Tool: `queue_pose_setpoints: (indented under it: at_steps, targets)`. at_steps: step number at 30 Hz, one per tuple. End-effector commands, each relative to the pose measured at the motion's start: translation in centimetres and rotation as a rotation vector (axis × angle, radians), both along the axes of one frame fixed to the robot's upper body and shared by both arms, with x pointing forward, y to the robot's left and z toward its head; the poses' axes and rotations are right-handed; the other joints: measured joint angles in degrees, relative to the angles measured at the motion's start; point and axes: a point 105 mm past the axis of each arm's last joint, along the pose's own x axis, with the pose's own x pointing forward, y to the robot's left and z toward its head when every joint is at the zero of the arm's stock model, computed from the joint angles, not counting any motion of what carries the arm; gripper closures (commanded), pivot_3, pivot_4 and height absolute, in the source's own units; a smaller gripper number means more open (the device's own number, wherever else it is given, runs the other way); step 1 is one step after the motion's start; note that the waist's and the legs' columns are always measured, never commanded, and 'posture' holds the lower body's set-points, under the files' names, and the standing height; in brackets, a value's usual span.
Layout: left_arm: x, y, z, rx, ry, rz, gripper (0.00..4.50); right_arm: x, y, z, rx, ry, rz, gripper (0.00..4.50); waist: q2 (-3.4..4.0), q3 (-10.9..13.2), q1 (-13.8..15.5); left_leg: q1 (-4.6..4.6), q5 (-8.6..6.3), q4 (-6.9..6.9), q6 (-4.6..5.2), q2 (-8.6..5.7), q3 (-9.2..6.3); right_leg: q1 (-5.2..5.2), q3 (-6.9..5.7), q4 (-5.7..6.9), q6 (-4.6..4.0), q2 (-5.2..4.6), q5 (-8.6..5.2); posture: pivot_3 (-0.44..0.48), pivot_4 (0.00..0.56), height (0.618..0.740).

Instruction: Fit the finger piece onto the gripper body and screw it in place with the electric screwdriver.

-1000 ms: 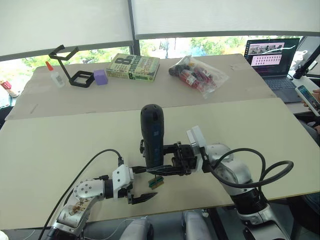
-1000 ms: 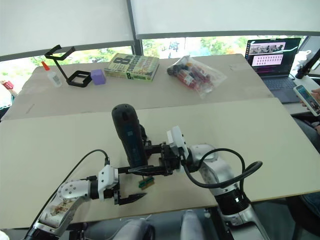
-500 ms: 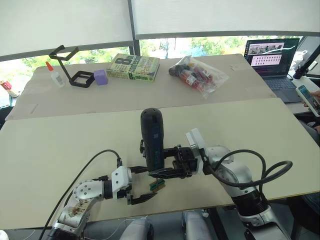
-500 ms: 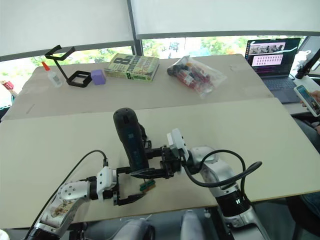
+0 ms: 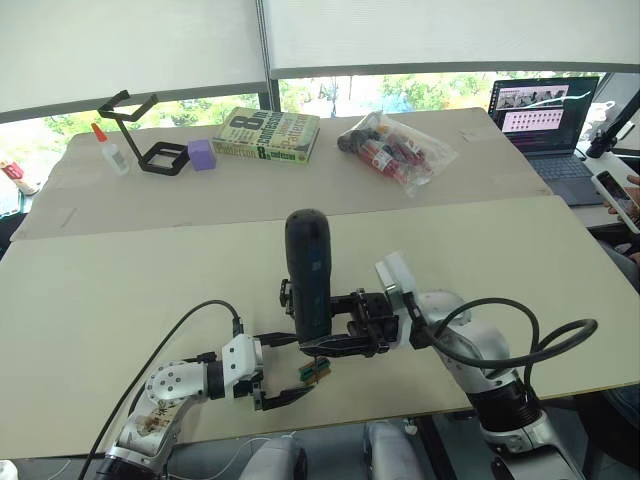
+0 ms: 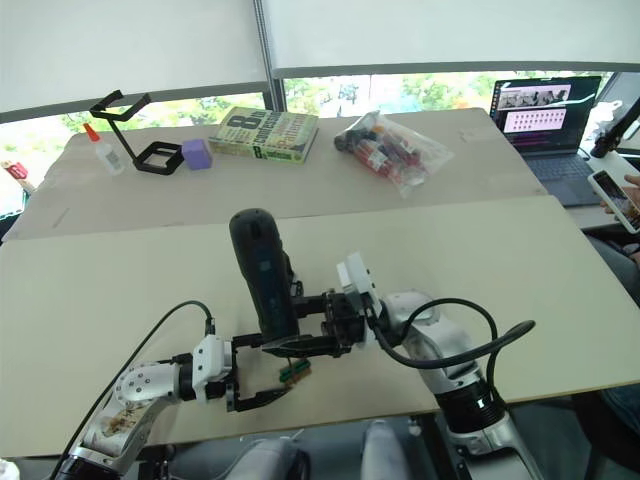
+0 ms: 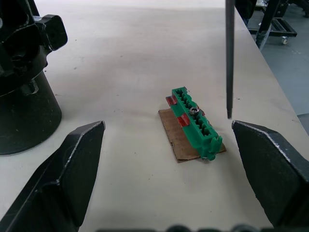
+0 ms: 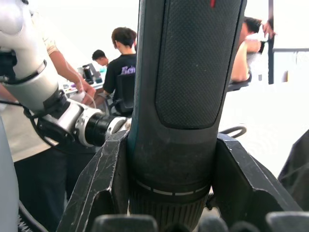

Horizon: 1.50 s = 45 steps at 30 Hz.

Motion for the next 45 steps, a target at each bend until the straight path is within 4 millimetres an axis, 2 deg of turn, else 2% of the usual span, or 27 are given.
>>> queue_pose_setpoints:
  at_steps: [1,18,45]
  targets:
    - [-0.5,0.6,-1.2,0.02,0.053,0.01,0.04,-0.8,0.0,2.8,0.081,-0.101,0.027,2.52,0.0,0.0,-0.1,0.0,0.0,0.0,0.0,0.0,0.0,0.0,0.0,0.0,0.0,0.0,0.0,0.0,0.15,0.74]
    - [-0.3,0.2,-0.1,0.023,0.05,0.0,0.04,-0.5,0.9,1.7,0.063,-0.152,0.007,2.52,0.0,0.0,-0.1,-0.01,0.0,0.0,0.0,0.0,0.01,-0.02,-0.01,0.0,0.0,0.0,0.0,0.0,0.15,0.74]
    - [-0.2,0.1,-0.4,0.023,0.053,0.008,0.04,-0.2,0.6,0.8,0.022,-0.148,-0.002,2.52,0.0,0.0,0.0,-0.01,0.0,0.0,0.0,0.0,0.0,-0.01,0.0,0.0,0.0,0.0,0.0,0.0,0.15,0.74]
